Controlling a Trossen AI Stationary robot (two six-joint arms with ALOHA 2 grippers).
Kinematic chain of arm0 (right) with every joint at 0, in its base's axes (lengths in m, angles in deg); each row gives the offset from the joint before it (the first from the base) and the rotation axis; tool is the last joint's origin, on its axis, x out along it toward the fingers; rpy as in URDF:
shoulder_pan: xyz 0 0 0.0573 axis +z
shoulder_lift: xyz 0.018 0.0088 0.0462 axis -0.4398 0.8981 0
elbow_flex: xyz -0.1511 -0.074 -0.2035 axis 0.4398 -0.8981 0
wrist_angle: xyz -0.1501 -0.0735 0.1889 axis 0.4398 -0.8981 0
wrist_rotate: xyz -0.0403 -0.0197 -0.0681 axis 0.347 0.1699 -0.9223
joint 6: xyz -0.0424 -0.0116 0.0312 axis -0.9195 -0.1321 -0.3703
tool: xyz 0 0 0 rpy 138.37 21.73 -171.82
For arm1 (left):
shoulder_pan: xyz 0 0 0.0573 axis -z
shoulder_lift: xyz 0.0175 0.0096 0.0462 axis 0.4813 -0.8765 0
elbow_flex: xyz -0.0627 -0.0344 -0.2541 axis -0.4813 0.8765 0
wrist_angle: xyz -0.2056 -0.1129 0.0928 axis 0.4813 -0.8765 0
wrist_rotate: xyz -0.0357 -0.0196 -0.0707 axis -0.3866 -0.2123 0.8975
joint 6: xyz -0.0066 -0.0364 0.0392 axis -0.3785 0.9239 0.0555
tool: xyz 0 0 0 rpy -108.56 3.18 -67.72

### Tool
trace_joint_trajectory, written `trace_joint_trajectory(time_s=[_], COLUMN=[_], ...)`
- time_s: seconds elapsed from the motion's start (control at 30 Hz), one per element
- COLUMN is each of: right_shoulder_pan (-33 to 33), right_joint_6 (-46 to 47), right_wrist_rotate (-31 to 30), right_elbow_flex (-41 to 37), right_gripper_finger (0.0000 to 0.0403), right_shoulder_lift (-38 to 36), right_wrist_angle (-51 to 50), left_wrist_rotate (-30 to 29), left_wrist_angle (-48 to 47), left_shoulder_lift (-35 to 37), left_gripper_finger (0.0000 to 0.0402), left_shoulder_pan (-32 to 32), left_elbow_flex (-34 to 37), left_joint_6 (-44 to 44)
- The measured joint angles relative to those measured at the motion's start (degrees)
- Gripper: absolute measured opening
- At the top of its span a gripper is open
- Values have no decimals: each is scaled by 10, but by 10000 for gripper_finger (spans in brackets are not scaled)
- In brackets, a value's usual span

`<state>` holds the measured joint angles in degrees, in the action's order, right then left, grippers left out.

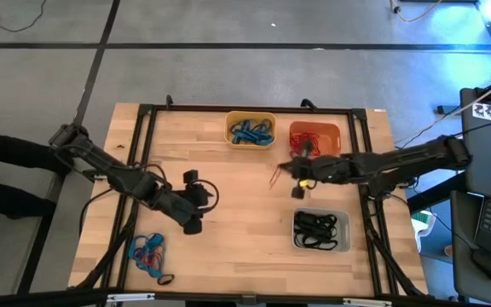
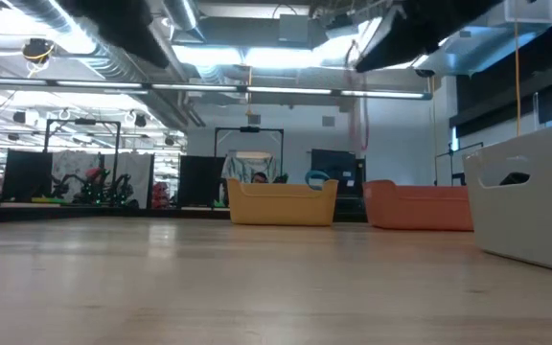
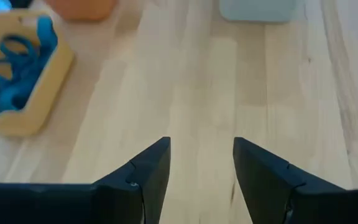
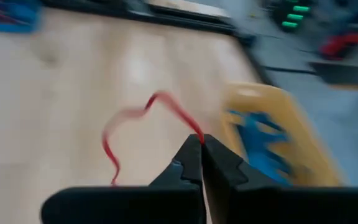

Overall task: Sort rubber bands into baskets
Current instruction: Put the red rubber band into the orange bin

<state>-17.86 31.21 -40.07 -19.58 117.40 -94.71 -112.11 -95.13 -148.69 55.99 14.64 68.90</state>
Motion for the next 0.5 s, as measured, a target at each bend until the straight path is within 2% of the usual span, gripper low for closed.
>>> trace_joint_trajectory(time_s=[0.27, 0.37, 0.5], right_shoulder_pan=[-11, -42, -106], right_joint_6=[1, 13, 48], right_wrist_rotate=[-237, -260, -237], right_elbow_flex=[0, 0, 0], right_gripper_finger=[9, 9, 9], right_shoulder_lift=[-75, -78, -64], right_wrist_angle=[-159, -206, -241], left_wrist_rotate=[0, 0, 0], left_wrist_angle=[-5, -4, -4], left_shoulder_lift=[0, 0, 0], left_gripper_finger=[173, 173, 173], left_shoulder_pan=[20, 24, 27], left_elbow_flex=[41, 51, 56], left_joint_6=[52, 66, 78])
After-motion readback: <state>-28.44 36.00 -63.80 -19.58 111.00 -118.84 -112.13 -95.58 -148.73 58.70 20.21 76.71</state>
